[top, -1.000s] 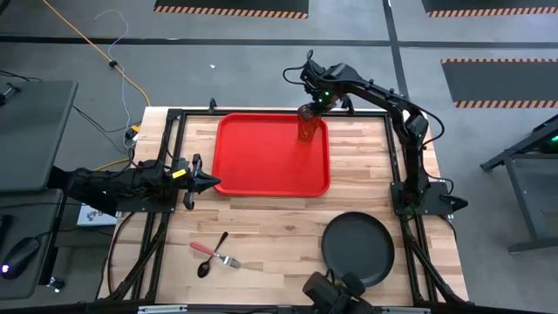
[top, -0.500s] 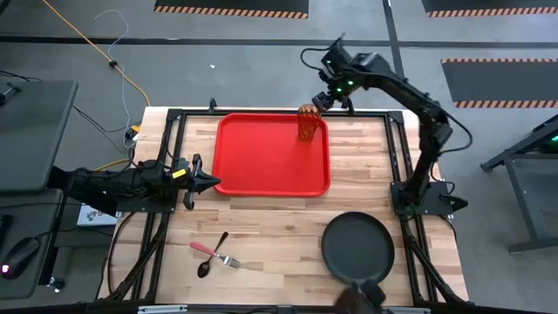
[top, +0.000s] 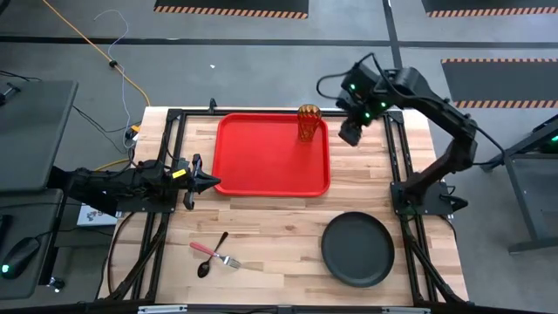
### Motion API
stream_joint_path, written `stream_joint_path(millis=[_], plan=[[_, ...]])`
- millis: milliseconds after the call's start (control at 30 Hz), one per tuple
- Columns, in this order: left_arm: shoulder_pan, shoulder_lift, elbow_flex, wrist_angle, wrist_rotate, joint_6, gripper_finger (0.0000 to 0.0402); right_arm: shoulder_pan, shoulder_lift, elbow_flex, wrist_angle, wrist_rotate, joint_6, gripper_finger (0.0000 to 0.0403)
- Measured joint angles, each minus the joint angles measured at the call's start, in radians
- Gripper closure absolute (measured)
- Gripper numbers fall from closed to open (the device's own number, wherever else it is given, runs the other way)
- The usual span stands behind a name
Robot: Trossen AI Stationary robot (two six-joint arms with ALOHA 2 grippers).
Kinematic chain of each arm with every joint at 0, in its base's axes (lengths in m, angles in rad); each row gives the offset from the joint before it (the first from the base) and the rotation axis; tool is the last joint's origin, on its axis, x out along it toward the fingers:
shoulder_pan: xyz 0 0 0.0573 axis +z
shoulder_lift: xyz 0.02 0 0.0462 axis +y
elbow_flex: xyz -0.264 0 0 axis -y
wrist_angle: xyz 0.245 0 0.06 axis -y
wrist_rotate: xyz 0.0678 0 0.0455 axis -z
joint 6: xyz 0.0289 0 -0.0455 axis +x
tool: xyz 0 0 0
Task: Pick and place plate/cup/fork/spoon on tray
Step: Put the black plate on the red serving tray to the bottom left of the brown cup
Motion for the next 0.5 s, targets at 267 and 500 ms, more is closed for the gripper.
stream_joint_path(millis=[267, 500], plan=[[0.0, 0.0, 0.0, 0.0, 0.0, 0.0, 0.0398, 0.143, -0.049, 0.0, 0.027, 0.003, 0.036, 0.0179], [0.0, 0.0, 0.0, 0.007, -0.018, 0.0, 0.0398, 0.245, -0.03, 0.0, 0.174, 0.073, 0.198, 0.0179]])
